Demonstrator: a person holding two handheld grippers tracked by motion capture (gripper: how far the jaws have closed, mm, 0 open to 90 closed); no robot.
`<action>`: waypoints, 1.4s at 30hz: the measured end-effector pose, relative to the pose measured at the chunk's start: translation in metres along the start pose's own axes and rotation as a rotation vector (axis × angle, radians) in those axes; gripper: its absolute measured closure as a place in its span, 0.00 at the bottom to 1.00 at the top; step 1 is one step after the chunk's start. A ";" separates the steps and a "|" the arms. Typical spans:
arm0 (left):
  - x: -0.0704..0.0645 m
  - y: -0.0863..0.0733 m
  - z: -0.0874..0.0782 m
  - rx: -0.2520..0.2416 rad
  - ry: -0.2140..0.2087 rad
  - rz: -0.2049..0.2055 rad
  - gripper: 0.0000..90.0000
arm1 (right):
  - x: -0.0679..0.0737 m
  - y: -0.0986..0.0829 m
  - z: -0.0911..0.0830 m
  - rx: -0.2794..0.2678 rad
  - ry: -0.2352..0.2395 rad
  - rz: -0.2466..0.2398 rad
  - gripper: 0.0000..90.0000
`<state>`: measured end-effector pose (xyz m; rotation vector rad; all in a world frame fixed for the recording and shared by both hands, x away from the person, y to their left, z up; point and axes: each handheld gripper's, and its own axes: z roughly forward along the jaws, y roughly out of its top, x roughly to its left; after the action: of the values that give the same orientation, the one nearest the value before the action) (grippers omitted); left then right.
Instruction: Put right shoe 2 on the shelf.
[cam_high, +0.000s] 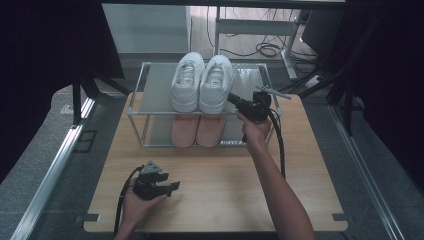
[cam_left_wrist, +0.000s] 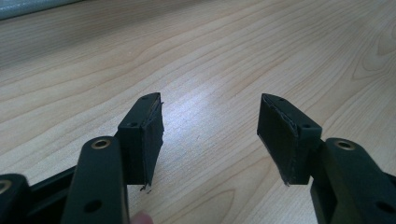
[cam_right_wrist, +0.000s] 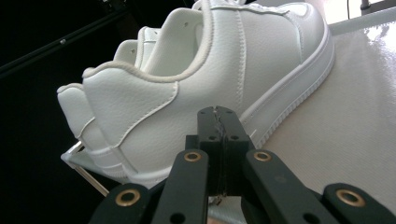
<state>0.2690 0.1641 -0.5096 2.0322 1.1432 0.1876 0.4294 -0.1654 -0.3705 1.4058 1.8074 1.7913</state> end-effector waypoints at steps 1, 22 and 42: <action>0.000 0.000 0.000 0.001 0.001 -0.001 0.46 | -0.001 0.000 -0.003 -0.002 0.008 -0.004 0.97; 0.003 -0.001 -0.001 -0.004 0.019 -0.007 0.46 | -0.013 -0.002 -0.040 -0.028 0.095 -0.057 0.73; 0.001 -0.001 0.000 0.001 0.019 0.005 0.46 | -0.044 -0.028 -0.094 -0.112 0.066 -0.027 0.71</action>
<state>0.2689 0.1658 -0.5105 2.0388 1.1503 0.2089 0.3706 -0.2527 -0.3931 1.2897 1.7191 1.9148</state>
